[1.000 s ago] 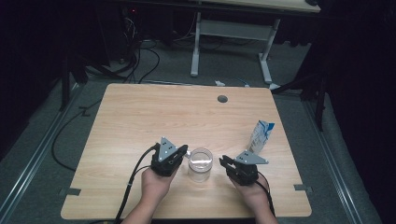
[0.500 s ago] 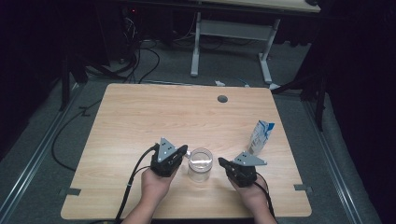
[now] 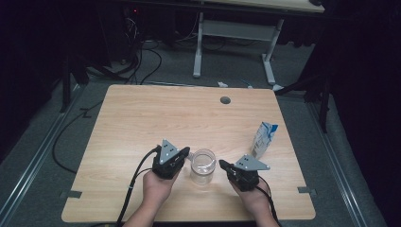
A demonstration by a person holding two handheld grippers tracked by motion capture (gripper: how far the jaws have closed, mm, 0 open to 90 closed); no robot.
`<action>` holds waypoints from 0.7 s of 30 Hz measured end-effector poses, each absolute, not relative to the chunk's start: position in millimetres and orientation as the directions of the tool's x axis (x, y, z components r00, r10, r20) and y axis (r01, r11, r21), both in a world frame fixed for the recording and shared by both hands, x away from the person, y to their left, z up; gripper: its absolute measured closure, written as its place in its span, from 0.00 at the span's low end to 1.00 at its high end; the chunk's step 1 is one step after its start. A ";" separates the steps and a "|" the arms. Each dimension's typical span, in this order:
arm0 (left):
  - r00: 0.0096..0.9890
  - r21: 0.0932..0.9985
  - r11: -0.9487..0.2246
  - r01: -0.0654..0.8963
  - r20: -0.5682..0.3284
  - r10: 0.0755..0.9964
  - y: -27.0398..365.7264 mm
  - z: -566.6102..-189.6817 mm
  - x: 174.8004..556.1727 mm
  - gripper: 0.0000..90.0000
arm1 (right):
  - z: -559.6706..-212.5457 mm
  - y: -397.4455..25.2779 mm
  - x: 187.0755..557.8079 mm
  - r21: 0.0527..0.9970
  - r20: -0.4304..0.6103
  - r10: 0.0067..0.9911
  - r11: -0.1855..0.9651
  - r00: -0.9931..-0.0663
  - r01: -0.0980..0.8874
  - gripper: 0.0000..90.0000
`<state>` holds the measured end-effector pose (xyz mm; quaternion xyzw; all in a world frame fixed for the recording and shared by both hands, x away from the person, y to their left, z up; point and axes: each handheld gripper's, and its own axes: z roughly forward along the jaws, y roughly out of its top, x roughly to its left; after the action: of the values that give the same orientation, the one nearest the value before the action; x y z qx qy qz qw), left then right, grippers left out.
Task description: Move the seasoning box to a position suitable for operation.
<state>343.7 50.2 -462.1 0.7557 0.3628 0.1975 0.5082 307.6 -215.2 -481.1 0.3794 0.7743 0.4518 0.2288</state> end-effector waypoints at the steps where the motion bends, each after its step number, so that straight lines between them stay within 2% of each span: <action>1: 0.658 0.912 -0.220 0.347 -0.070 0.750 50.1 -462.1 343.7 1.00 | -480.0 -214.9 306.9 0.876 -0.011 0.791 0.303 -0.612 0.376 1.00; 21: 0.655 0.910 -0.217 0.352 -0.074 0.752 51.1 -464.0 344.2 1.00 | -475.3 -206.7 301.5 0.880 -0.041 0.778 0.325 -0.627 0.346 1.00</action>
<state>344.2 51.1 -464.0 0.7548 0.3658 0.1967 0.5078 301.5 -206.7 -475.3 0.3608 0.7785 0.4554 0.2375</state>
